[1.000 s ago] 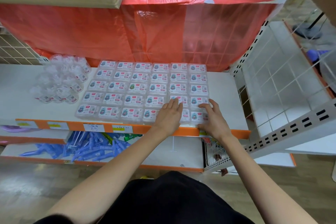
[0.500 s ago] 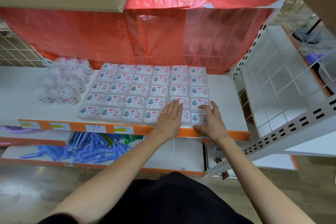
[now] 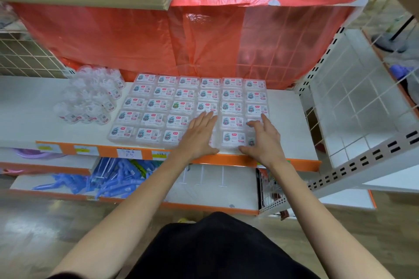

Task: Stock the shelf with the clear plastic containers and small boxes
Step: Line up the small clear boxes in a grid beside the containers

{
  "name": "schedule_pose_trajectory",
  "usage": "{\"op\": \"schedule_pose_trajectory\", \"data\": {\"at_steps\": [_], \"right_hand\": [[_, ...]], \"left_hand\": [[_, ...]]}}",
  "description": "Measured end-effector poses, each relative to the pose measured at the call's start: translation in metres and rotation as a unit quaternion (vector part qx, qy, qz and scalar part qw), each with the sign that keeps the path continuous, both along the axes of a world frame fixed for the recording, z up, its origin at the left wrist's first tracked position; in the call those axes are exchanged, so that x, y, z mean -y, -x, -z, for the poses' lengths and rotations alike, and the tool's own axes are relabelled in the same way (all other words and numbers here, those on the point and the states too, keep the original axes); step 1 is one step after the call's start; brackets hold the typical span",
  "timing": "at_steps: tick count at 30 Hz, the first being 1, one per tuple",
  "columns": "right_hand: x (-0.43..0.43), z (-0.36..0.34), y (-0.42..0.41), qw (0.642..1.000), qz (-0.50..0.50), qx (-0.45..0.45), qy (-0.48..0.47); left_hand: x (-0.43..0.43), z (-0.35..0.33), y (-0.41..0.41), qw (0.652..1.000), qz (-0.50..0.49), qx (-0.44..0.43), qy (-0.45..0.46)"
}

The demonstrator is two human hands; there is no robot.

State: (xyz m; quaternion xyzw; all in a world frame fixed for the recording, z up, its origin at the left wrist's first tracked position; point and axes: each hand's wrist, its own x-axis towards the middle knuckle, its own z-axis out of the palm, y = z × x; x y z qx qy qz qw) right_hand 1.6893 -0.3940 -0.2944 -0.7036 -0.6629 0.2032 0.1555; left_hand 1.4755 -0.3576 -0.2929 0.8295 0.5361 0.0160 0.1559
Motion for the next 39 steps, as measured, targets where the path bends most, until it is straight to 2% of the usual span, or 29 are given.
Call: {"op": "schedule_pose_trajectory", "data": {"at_steps": [6,11,15,27,39], "right_hand": [[-0.006,-0.002,0.072,0.992,-0.109,0.044,-0.038],[-0.006,0.012,0.113,0.981,-0.161,0.094,-0.047],[-0.013,0.018,0.123,0.981,-0.156,0.110,-0.036],[-0.024,0.022,0.128,0.983,-0.127,0.125,-0.038],[-0.029,0.025,0.122,0.986,-0.114,0.115,-0.033]], "left_hand": [[-0.001,0.000,0.066,0.998,-0.047,-0.048,0.019],[-0.001,0.004,0.098,0.997,-0.039,-0.067,0.021],[-0.006,0.006,0.107,0.996,0.000,-0.091,0.014],[-0.012,0.009,0.110,1.000,0.007,-0.019,-0.015],[-0.017,0.014,0.106,0.998,0.024,-0.044,-0.025]]}}
